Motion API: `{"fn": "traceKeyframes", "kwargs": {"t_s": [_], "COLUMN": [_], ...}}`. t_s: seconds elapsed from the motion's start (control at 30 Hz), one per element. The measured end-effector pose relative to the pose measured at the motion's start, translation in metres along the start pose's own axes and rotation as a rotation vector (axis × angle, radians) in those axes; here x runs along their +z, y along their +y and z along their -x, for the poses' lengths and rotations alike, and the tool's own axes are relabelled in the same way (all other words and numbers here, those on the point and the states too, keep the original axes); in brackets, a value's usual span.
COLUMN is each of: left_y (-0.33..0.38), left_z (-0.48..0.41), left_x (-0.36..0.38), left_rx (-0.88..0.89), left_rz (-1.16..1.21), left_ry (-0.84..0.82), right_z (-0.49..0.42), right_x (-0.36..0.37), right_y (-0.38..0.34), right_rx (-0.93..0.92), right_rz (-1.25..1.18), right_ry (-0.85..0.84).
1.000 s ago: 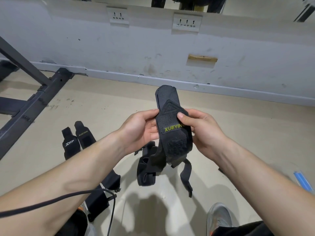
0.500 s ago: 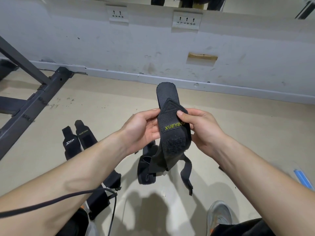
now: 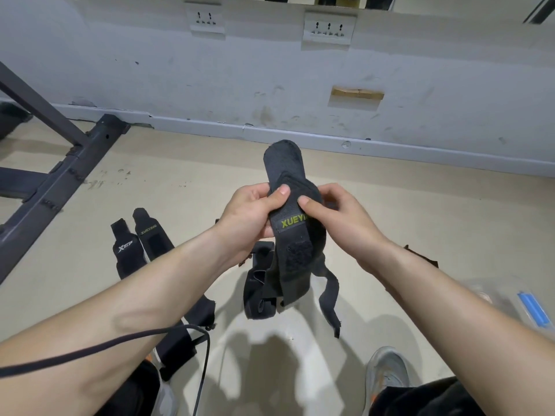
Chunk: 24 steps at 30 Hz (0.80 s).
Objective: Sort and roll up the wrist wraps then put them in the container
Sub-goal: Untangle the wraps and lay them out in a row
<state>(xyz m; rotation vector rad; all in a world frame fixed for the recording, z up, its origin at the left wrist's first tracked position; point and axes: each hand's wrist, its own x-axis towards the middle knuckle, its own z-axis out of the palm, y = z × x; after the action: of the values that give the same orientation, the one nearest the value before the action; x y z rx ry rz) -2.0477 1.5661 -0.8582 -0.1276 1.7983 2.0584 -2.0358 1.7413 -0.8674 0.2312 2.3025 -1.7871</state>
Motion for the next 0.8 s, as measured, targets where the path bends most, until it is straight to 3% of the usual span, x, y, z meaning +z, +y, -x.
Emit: {"fn": "traceKeyframes", "kwargs": {"t_s": [0.07, 0.13, 0.33, 0.57, 0.67, 0.8], "left_y": [0.006, 0.011, 0.029, 0.041, 0.038, 0.021], "left_z": [0.000, -0.001, 0.000, 0.003, 0.003, 0.004], "left_x": [-0.003, -0.007, -0.013, -0.056, -0.094, -0.156], "left_rx": [-0.001, -0.002, -0.070, -0.008, 0.105, 0.175], "left_rz": [0.053, 0.107, 0.417, 0.407, 0.156, -0.565], "left_ry": [0.045, 0.108, 0.333, 0.540, 0.631, 0.752], "right_z": [0.003, 0.005, 0.009, 0.032, 0.042, 0.042], "right_x": [0.001, 0.005, 0.030, 0.072, 0.076, 0.087], "right_y": [0.001, 0.004, 0.002, 0.004, 0.013, 0.032], "right_rx": [0.025, 0.023, 0.024, 0.039, 0.114, 0.195], "right_rz": [-0.049, -0.064, -0.208, -0.187, -0.151, -0.100], "right_ry": [-0.207, -0.288, -0.335, -0.365, -0.509, -0.597]}}
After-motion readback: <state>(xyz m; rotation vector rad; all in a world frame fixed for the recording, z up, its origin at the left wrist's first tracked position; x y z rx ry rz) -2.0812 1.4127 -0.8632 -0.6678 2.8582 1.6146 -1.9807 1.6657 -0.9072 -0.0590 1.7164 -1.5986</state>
